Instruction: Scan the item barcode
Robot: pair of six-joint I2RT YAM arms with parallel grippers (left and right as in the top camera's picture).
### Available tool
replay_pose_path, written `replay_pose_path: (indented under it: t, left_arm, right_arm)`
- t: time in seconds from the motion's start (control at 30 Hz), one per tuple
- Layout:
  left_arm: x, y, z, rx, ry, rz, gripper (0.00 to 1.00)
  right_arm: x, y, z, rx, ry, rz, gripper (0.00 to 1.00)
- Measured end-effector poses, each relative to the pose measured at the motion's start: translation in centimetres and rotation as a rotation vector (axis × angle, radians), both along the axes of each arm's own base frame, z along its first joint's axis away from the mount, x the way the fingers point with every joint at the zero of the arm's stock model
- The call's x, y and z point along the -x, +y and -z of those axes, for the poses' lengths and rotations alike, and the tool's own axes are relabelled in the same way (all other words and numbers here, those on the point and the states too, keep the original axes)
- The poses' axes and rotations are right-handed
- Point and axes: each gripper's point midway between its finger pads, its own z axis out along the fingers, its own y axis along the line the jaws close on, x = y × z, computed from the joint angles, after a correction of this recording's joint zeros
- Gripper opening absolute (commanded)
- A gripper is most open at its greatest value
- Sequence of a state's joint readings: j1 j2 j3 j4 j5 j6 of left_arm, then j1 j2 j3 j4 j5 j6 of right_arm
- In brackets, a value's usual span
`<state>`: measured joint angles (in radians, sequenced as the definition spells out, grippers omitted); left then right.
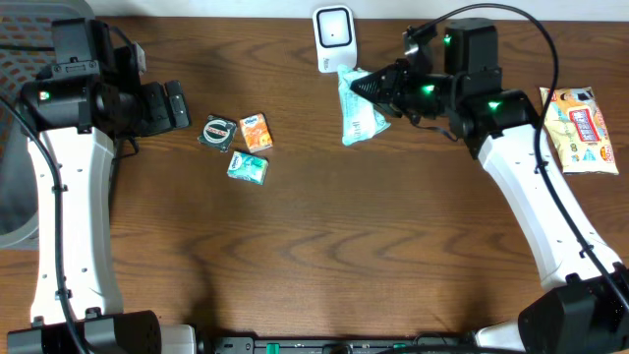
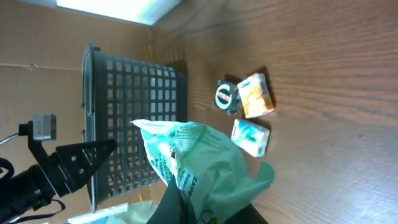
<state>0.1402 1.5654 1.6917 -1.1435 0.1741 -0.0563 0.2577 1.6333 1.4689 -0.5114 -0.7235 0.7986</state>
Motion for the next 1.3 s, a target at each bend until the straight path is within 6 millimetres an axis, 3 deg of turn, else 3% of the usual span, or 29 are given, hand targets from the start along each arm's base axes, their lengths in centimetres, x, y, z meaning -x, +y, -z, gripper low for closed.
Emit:
replay_pose_path:
  t: [0.4, 0.53, 0.73, 0.87, 0.93, 1.0, 1.1, 1.13, 1.3]
  left_arm:
    - [0.0, 0.0, 0.0, 0.000, 0.000, 0.000, 0.98]
    - [0.0, 0.0, 0.0, 0.000, 0.000, 0.000, 0.98]
    - [0.0, 0.0, 0.0, 0.000, 0.001, 0.000, 0.98]
    - [0.0, 0.0, 0.0, 0.000, 0.001, 0.000, 0.98]
    - [0.0, 0.0, 0.0, 0.000, 0.001, 0.000, 0.98]
    - [0.0, 0.0, 0.0, 0.000, 0.000, 0.000, 0.98]
    - [0.0, 0.0, 0.0, 0.000, 0.000, 0.000, 0.98]
    - [0.0, 0.0, 0.0, 0.000, 0.000, 0.000, 0.98]
    - [0.0, 0.0, 0.0, 0.000, 0.000, 0.000, 0.98]
  right_arm:
    - [-0.2, 0.0, 0.2, 0.013, 0.005, 0.021, 0.01]
    - [-0.7, -0.5, 1.1, 0.104, -0.044, 0.049, 0.01]
    - [-0.8, -3.6, 7.1, 0.571, -0.069, 0.167, 0.01]
    - [-2.4, -6.2, 12.8, 0.980, -0.113, 0.173, 0.01]
    - [-3.0, -8.5, 16.3, 1.238, -0.109, 0.146, 0.01]
    - [-2.9, -10.5, 18.4, 1.431, -0.091, 0.126, 0.01]
    - [-2.5, -12.9, 20.2, 1.661, -0.063, 0.088, 0.04]
    - [-2.3, -13.3, 20.6, 1.698, -0.057, 0.075, 0.09]
    - [-1.7, -13.3, 22.6, 1.731, -0.021, -0.006, 0.25]
